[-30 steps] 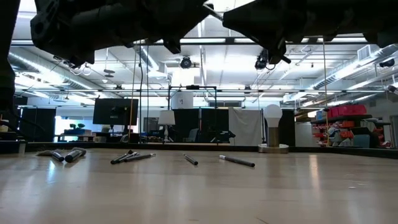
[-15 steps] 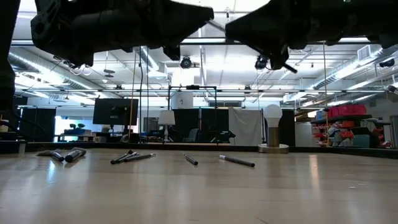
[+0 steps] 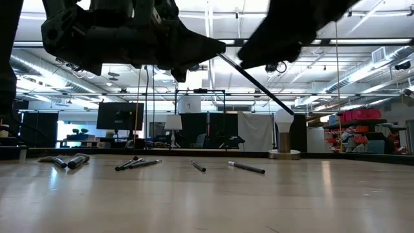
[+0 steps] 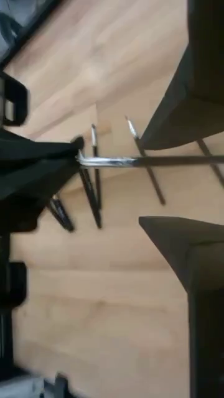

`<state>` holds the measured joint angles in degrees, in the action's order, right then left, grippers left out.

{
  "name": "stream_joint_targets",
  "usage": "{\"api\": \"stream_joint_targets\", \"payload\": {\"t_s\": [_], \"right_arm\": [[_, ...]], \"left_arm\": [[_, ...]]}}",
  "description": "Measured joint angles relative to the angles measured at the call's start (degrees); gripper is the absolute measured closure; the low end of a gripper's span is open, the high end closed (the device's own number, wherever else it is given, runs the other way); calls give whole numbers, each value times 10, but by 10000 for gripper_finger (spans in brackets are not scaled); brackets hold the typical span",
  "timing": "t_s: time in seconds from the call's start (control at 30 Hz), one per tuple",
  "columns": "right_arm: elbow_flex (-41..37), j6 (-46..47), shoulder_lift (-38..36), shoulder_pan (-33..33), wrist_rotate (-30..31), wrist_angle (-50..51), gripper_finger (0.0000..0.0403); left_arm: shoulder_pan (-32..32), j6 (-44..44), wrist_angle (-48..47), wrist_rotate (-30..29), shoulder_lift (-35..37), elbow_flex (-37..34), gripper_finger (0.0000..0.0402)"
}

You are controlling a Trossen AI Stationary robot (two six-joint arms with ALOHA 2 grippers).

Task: Put items in baskets/containers
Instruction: Put the black eyeshadow brush into the transparent organizer

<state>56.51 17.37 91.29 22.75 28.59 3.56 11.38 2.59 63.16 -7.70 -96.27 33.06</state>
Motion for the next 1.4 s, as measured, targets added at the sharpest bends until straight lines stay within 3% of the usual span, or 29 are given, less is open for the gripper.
{"api": "stream_joint_targets", "payload": {"t_s": [0.23,0.47,0.57,0.67,0.87,1.07,1.27,1.4], "right_arm": [[35,-44,54,-17,5,-12,275],[35,-18,55,-13,8,-15,386],[35,31,54,-5,13,-16,384],[35,97,37,20,50,21,390],[35,258,-34,125,214,150,392],[35,480,-93,245,331,365,392],[35,750,-103,297,314,631,392],[12,843,-91,300,268,678,392]], "left_arm": [[0,2,-1,3,0,0,388],[1,0,0,5,0,0,382],[1,-2,1,12,0,0,359],[1,-2,-2,32,0,0,314],[1,-2,-19,39,0,0,228],[1,-2,-31,30,0,0,193],[1,-2,-31,28,0,0,199],[1,-2,-31,28,0,0,207]]}}
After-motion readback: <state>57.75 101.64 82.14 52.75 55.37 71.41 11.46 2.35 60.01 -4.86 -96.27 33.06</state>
